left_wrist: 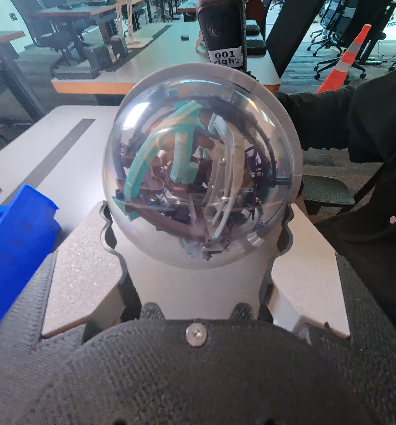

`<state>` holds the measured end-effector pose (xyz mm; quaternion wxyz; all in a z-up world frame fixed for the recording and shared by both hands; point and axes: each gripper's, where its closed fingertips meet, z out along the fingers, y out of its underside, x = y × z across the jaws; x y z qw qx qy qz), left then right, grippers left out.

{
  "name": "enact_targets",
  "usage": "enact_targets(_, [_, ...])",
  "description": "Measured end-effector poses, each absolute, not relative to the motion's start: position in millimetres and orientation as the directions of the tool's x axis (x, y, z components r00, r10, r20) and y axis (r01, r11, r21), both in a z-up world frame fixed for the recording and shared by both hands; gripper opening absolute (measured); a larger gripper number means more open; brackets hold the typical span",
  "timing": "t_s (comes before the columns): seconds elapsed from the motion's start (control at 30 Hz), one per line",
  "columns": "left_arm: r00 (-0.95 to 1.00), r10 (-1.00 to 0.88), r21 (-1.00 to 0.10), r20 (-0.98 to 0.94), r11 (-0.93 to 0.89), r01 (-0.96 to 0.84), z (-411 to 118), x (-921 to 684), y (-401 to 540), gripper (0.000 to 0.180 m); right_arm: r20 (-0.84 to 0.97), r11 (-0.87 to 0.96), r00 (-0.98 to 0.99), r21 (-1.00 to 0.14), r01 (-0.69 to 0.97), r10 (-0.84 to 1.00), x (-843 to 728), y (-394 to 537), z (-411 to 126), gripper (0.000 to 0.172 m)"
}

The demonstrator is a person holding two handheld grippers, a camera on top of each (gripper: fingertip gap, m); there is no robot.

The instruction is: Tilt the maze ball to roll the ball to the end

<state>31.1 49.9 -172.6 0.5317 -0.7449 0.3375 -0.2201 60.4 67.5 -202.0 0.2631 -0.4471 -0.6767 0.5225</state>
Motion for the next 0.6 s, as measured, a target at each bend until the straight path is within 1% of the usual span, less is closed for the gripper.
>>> enact_targets(0.23, [0.709,-0.695,-0.972,-0.120,-0.065,-0.227,-139.9,34.8,44.2,0.142,0.018,0.203,-0.494,-0.923,0.325,0.869,63.5,67.6,-162.4,0.137])
enact_targets(0.37, [0.735,-0.661,-0.979,-0.149,-0.005,-0.203,-129.1,39.7,39.6,0.143,0.063,0.276,-0.522,-0.898,0.341,0.851,68.1,65.6,-149.5,0.137])
enact_targets(0.47, [0.761,-0.638,-0.988,-0.116,-0.003,-0.153,-128.8,44.5,36.3,0.143,0.053,0.299,-0.546,-0.879,0.372,0.836,73.2,63.2,-144.4,0.137])
enact_targets(0.6, [0.789,-0.614,-0.997,-0.016,-0.047,-0.056,-142.2,52.4,33.1,0.142,0.005,0.317,-0.573,-0.837,0.446,0.820,80.9,60.8,-146.2,0.137])
